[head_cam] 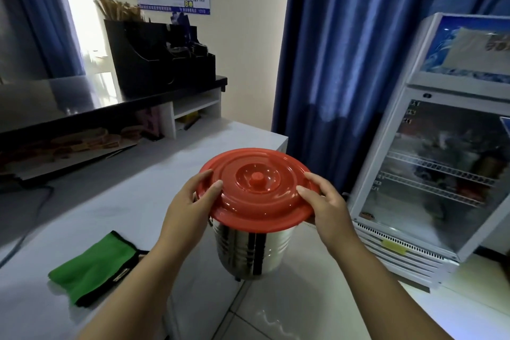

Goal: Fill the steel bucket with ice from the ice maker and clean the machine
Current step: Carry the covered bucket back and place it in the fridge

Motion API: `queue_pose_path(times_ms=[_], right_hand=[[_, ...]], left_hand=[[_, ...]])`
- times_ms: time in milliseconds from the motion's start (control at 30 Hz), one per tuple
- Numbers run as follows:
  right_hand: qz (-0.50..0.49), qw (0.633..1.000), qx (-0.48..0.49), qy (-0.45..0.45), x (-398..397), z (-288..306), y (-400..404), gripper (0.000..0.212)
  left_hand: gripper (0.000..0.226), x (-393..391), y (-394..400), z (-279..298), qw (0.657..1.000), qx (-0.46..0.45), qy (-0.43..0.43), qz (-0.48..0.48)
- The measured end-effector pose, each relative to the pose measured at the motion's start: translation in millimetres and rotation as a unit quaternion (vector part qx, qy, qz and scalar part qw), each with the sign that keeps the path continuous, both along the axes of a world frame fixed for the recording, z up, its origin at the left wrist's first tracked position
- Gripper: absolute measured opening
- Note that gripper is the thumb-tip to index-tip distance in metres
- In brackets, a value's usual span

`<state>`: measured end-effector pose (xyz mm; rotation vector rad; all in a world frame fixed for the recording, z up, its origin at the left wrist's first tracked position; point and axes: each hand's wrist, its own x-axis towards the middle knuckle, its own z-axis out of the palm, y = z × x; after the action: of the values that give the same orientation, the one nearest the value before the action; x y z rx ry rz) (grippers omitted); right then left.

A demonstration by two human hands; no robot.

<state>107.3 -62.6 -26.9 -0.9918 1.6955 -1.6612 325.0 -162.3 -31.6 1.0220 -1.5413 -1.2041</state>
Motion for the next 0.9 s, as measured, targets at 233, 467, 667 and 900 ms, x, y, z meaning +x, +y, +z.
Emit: queue_pose_path(times_ms=[233,467,667,900], right_hand=[[0.012,1.000,-0.002,-0.013,-73.7,-5.6,-53.3,0.040],[0.022,1.000,-0.006,-0.008,-149.0,-1.3,-93.3,0.037],[0.023,1.000,-0.001,0.000,-193.7,2.0,-113.9,0.030],[0.021,1.000,0.017,0.006,-225.7,-3.1,-149.4,0.041]], left_hand=[[0.056,-73.6,-44.4,-3.3,1.000,0.011,-0.003,0.008],[0.040,-148.4,-85.8,4.1,1.000,0.006,0.008,0.006],[0.050,-192.0,-109.3,2.2,1.000,0.005,0.020,0.003],[0.035,-225.4,-141.6,-2.3,1.000,0.008,0.023,0.012]])
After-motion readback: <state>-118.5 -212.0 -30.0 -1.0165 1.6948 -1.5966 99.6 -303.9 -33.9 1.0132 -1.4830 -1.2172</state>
